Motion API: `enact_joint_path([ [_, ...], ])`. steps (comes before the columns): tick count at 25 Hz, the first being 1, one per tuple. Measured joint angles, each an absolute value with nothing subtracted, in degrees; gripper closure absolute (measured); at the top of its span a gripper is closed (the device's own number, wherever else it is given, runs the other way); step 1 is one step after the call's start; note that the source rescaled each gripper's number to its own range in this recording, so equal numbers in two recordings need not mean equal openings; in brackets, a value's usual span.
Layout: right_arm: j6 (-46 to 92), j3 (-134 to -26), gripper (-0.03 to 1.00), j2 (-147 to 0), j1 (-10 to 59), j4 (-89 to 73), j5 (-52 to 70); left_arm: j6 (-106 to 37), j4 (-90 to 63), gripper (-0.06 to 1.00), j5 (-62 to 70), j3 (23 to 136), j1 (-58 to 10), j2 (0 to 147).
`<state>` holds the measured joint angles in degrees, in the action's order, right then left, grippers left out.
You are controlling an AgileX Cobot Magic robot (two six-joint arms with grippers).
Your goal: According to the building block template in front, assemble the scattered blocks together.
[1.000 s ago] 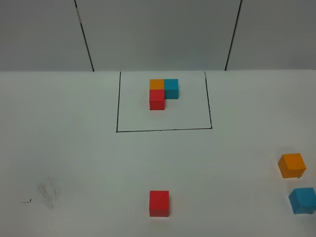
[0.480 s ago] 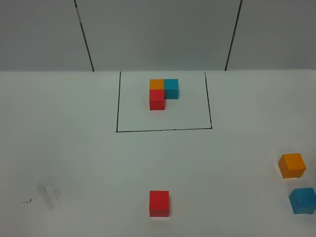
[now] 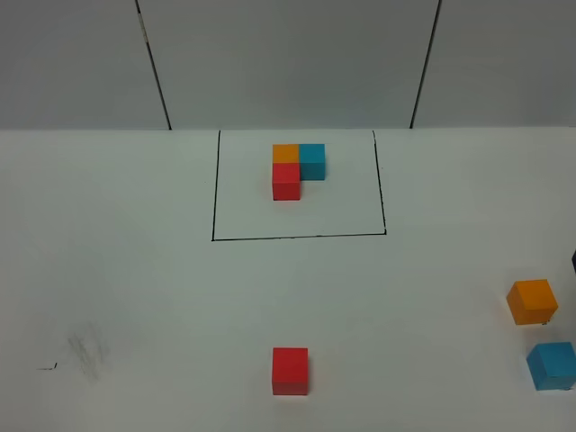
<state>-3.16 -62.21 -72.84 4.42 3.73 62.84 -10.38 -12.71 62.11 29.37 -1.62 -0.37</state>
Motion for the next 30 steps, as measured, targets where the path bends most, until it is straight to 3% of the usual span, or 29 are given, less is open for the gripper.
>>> enact_joint_path([
  [30, 0.43, -64.94, 0.12, -97.36, 4.42, -0.53, 51.35, -10.38, -12.71, -0.01, 62.11, 29.37, -1.62, -0.37],
])
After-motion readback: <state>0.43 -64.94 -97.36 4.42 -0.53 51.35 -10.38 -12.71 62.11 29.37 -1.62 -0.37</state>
